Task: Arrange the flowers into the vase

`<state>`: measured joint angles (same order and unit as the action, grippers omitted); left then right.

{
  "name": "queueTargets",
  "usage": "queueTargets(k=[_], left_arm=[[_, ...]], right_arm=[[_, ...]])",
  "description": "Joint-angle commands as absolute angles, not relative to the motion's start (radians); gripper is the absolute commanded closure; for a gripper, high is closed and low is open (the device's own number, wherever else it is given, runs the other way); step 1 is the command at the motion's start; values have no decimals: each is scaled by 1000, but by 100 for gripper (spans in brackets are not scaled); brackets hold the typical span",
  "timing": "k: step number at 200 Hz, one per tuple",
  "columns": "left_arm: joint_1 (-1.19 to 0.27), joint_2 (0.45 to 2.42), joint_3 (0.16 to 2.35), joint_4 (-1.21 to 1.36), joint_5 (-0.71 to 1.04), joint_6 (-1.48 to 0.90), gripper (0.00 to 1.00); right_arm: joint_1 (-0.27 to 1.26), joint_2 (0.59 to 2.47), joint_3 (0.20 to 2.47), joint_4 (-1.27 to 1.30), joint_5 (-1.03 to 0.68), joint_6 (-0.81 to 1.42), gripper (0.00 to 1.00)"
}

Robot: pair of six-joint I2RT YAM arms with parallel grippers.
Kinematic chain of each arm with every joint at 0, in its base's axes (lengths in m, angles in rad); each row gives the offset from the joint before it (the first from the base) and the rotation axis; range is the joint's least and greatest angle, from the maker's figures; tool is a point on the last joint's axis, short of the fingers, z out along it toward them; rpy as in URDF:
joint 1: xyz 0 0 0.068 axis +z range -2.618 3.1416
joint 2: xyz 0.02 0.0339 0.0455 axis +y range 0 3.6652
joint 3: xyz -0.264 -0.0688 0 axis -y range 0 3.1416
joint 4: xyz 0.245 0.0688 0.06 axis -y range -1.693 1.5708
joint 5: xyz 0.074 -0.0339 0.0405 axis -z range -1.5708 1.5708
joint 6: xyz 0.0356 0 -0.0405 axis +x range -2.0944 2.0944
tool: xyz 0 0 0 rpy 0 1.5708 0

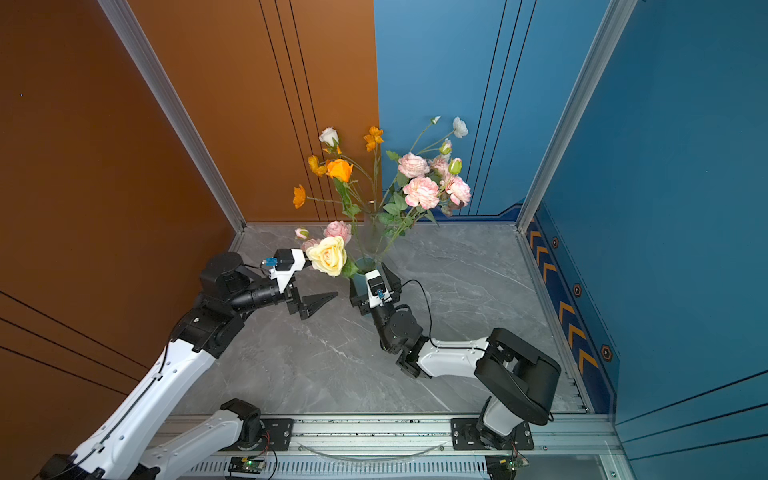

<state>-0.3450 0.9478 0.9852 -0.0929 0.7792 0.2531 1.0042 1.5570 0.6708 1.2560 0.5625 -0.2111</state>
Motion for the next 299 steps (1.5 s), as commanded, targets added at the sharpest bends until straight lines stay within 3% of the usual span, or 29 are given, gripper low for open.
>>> queueTargets(k=[1, 47, 118, 157, 197, 226, 253, 299], left_arm=[[-334, 927, 968, -75, 792, 247, 2], [-376, 861, 980, -160, 699, 311, 2], [-381, 570, 975, -445, 367, 288, 2], [-380, 459, 936, -528, -12, 134, 2], [-380, 466, 875, -588, -481, -23, 2], [-369, 532, 836, -591, -653, -78, 2], [-335, 622, 774, -525, -707, -143, 2], [-113, 760, 574, -247, -561, -287, 2]], right_arm=[[1015, 1493, 625, 1166, 608, -158, 13], [1033, 1329, 556, 1021, 647, -129, 12], [984, 873, 529, 346, 584, 55, 0], [955, 603, 499, 41, 639, 148, 0], [845, 405, 508, -308, 763, 361, 0], [662, 435, 547, -447, 604, 456, 0], [430, 623, 597, -487, 350, 466, 0], [81, 878, 658, -393, 92, 437, 0]])
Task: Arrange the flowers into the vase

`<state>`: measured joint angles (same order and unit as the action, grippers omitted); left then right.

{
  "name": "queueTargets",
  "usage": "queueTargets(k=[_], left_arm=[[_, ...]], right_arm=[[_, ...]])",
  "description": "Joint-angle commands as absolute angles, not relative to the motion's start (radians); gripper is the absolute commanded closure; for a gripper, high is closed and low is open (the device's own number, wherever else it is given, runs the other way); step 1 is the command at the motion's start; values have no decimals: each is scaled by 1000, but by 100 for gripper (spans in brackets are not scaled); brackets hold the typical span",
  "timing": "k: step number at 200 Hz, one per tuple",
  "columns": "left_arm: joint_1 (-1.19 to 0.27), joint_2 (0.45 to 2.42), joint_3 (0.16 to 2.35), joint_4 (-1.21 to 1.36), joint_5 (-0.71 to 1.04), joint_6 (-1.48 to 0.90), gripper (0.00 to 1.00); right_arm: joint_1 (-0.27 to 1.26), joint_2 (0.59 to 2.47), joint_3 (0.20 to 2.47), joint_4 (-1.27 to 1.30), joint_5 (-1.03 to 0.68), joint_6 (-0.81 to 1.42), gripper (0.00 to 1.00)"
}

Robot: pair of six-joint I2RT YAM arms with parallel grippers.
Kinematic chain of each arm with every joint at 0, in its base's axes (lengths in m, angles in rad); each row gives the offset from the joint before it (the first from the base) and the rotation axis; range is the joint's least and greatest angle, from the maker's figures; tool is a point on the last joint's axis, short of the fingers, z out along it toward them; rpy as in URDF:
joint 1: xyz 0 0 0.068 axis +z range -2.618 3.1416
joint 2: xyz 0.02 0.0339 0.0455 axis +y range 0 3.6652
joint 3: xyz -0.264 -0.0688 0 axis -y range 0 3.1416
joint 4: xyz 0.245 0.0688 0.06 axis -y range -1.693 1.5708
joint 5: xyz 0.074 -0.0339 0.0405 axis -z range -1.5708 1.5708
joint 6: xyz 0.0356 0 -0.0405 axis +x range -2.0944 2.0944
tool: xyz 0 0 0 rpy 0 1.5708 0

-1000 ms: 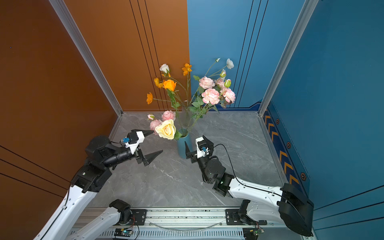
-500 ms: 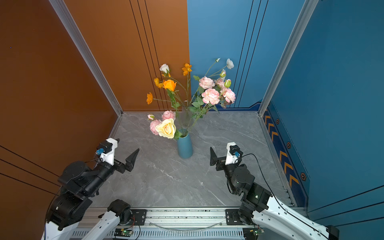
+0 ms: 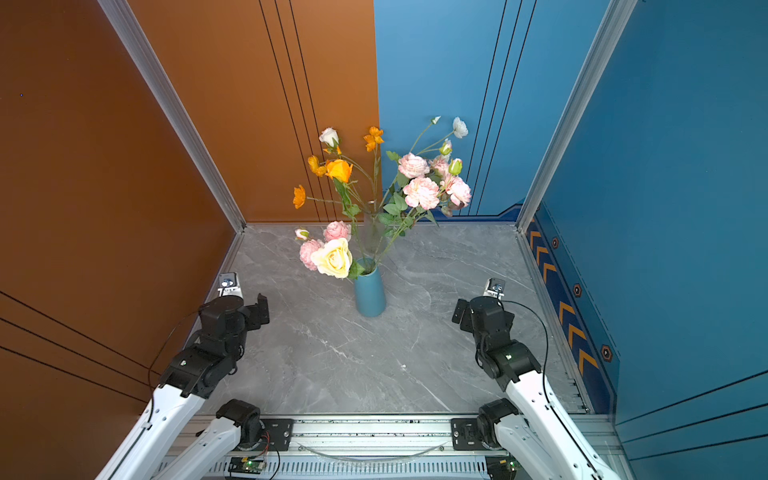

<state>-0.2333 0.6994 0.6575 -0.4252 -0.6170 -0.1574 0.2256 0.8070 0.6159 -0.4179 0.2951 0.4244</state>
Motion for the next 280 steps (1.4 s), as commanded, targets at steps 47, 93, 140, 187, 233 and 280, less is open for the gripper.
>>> queueTargets(k=[47, 93, 140, 187, 233, 280], left_arm=[[94, 962, 409, 233, -393, -262, 2], [155, 1148, 395, 447, -227, -247, 2], [17, 1354, 342, 772, -242, -46, 2], [-13, 1549, 250, 1175, -126, -2, 2], [-17, 1579, 247, 1203, -88, 18, 2], [-23, 1568, 300, 1085, -271, -42, 2]], right_arm=[[-110, 1025, 580, -115, 46, 366, 0], [-111, 1118, 437, 203, 85, 194, 0], [-66, 1280, 422, 420, 70, 120, 0], [-57, 1396, 318, 888, 33, 138, 0], [-28, 1569, 260, 1167, -9, 95, 0], [2, 1545, 362, 926, -3, 48, 0]])
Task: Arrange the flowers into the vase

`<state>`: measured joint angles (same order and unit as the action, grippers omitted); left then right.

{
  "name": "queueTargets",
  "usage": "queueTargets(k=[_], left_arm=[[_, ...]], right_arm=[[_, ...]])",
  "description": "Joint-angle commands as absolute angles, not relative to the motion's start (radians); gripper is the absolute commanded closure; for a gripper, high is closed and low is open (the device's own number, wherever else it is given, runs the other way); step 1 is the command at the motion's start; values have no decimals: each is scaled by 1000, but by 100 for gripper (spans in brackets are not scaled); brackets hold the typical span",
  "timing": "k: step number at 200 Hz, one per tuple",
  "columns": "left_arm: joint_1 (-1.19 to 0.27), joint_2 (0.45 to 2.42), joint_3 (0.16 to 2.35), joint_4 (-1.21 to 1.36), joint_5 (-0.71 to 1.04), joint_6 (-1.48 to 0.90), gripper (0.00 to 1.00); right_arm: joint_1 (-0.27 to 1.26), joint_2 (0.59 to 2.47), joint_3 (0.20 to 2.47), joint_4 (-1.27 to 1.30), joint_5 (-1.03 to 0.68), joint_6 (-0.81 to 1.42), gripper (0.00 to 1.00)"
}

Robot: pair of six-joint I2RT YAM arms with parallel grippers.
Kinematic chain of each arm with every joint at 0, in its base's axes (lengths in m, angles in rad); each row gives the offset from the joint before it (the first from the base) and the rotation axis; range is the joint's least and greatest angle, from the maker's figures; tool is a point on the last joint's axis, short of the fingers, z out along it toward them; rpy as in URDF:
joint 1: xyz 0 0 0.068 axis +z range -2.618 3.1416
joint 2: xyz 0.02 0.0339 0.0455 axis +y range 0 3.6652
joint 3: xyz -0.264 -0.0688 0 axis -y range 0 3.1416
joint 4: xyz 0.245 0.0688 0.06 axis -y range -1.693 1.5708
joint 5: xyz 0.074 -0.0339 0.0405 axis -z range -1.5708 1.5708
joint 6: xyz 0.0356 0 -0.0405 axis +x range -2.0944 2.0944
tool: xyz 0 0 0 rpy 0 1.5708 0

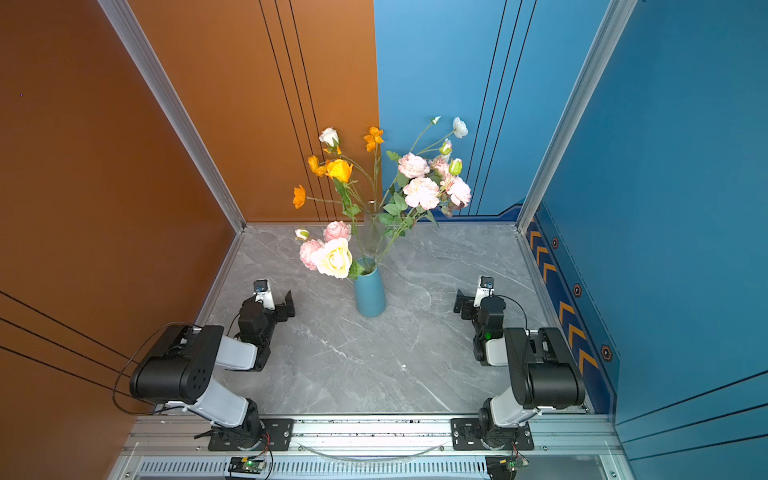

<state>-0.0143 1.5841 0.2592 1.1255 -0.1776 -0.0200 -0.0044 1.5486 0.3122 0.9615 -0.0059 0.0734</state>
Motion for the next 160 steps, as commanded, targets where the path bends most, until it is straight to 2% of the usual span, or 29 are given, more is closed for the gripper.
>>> queueTargets(k=[1, 34, 160], left_arm=[[-23, 1569, 300, 1085, -270, -42, 2], [-45, 1568, 305, 1077, -282, -18, 2], [-77, 1570, 326, 1041, -234, 43, 2]], right_arm=[[2, 1549, 362, 933, 6, 52, 0], [35, 1543, 349, 950, 103, 47, 0], [31, 1546, 371, 911, 108, 52, 0]])
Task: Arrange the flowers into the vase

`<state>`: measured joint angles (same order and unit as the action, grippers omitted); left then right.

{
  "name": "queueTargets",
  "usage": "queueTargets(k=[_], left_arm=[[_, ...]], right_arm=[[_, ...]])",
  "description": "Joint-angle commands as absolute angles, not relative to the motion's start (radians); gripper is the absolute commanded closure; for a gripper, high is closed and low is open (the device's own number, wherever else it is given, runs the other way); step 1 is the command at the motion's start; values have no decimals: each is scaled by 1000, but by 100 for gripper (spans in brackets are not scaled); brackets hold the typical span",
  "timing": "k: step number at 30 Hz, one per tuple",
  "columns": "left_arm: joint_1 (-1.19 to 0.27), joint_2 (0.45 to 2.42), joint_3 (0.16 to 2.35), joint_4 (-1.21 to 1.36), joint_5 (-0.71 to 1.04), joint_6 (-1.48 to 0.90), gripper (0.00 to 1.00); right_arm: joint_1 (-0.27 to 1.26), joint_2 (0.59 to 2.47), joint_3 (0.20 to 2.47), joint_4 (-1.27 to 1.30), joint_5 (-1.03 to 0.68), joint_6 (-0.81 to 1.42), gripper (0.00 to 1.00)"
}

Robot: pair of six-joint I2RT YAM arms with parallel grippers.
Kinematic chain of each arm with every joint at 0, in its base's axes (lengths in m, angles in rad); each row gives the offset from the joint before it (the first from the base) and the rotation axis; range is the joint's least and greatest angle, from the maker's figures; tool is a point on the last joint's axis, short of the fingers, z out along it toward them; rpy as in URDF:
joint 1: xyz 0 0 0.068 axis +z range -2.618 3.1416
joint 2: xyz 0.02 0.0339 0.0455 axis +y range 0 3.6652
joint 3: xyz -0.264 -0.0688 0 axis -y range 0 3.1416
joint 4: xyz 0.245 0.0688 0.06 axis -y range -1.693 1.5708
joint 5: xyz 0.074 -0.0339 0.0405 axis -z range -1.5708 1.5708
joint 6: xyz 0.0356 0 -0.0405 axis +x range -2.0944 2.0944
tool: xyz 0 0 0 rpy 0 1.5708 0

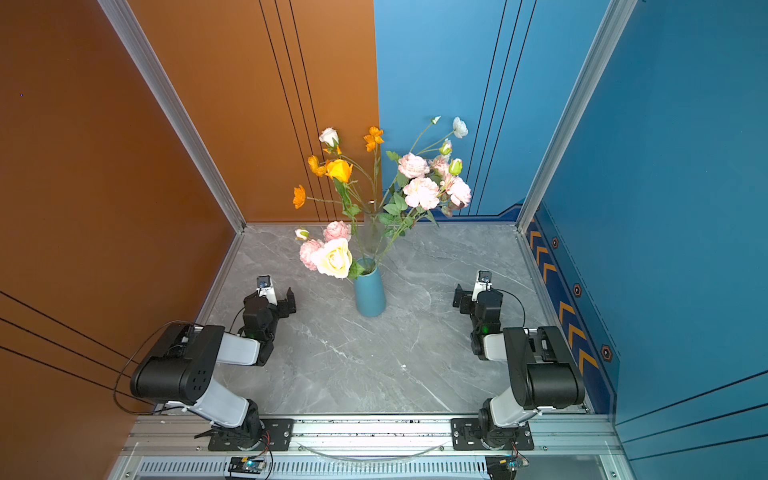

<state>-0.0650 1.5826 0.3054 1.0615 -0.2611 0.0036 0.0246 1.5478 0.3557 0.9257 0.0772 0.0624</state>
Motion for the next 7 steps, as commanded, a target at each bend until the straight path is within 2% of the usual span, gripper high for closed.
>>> queueTargets(k=[1, 4, 7], left_arm=[[-77, 1570, 326, 1040, -229, 45, 2], [-74, 1568, 346, 999, -190, 52, 2], [-72, 1567, 344, 1001, -268, 24, 2]], right_arm=[[31, 1546, 371, 911, 108, 52, 0], [31, 1546, 373, 911, 108, 51, 0], [31, 1546, 371, 912, 111, 52, 0]])
